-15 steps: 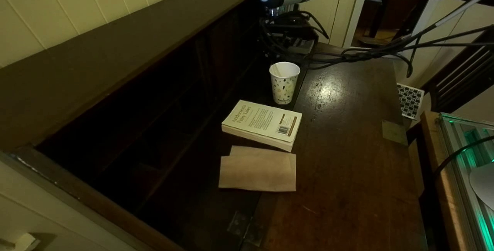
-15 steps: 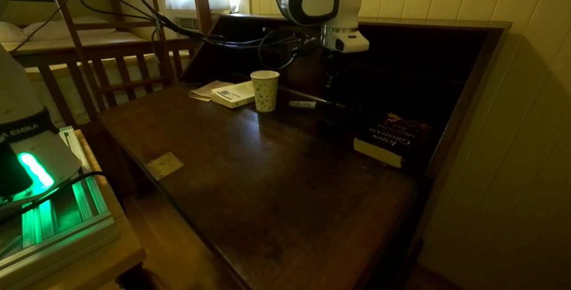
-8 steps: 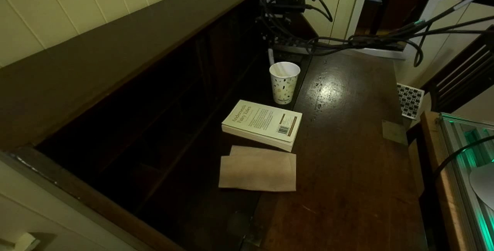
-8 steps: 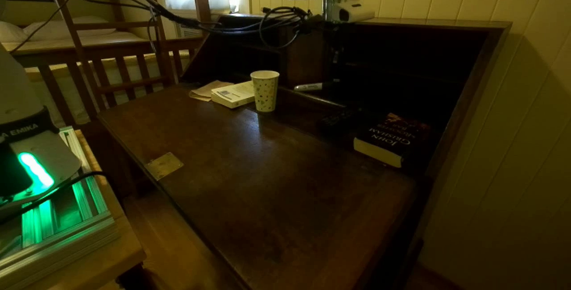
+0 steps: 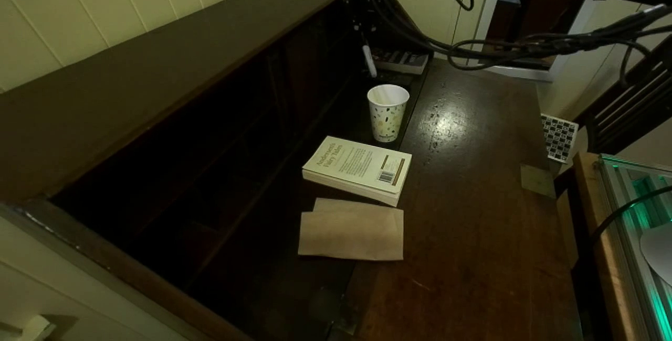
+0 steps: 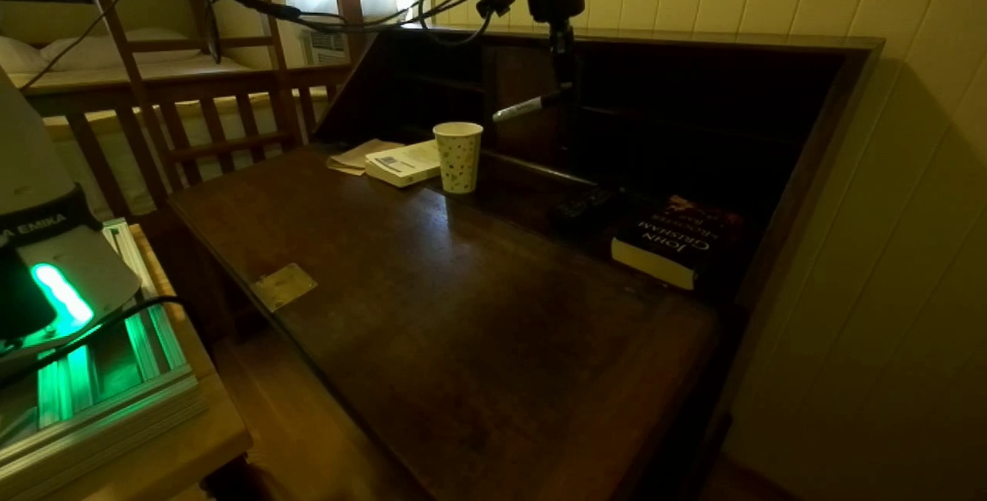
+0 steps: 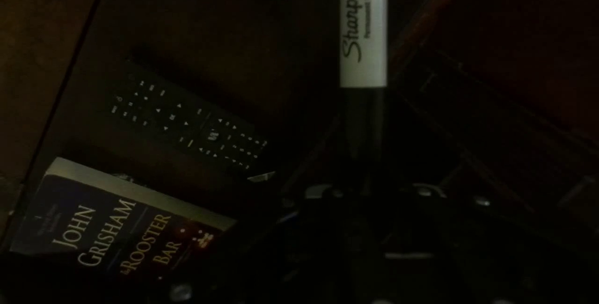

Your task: Put the marker inside the coffee cup.

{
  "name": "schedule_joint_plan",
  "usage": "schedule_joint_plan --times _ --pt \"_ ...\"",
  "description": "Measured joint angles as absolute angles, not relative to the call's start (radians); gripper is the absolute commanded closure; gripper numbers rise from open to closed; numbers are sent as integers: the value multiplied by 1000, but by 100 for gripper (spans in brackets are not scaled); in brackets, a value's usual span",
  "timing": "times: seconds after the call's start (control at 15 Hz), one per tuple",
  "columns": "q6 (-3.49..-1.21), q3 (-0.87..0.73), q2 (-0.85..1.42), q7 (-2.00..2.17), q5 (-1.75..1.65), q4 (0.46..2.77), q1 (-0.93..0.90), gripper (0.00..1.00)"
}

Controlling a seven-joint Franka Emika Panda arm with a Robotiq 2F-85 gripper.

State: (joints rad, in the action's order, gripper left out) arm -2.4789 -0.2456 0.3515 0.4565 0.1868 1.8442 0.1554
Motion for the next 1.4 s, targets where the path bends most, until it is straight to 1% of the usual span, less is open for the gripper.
schedule_joint_plan --times 0.73,1.4 --pt "-2744 -203 93 338 130 2180 115 95" --pt "-3085 -143 27 207 114 2412 114 95"
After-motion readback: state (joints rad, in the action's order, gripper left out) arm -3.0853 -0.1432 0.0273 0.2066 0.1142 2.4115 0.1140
